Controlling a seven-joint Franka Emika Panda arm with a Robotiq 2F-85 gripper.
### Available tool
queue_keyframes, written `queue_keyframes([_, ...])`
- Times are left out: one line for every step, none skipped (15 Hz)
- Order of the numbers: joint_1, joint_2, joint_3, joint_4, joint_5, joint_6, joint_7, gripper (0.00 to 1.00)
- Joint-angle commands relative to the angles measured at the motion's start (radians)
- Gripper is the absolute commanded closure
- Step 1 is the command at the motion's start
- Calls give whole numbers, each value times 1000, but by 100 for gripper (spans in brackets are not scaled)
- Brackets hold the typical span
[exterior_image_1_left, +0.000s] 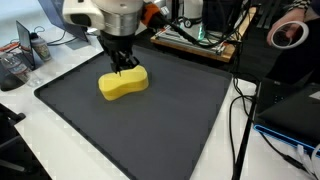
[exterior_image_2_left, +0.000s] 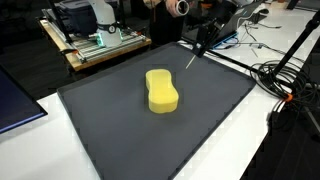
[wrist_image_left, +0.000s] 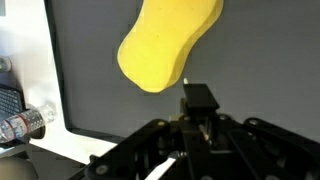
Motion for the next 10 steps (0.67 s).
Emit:
queue_keyframes([-41,80,-25,170,107,-45,-112,97])
queue_keyframes([-56,93,-29,195,128,-39,-140,97])
queue_keyframes([-76,105,-29,220,157,-34,-175,97])
queue_keyframes([-93,117,-31,244,180,-37,-203,97])
queue_keyframes([-108,132,-35,269,198,-42,-229,97])
queue_keyframes([-127,145,-34,292,222,-45,-257,97])
queue_keyframes([-141,158,-38,311,234,-44,-278,97])
queue_keyframes([-162,170,-36,327,253,-38,-311,97])
queue_keyframes([-180,181,-36,343,271,-39,-337,97])
queue_keyframes([-197,193,-39,357,284,-38,-356,97])
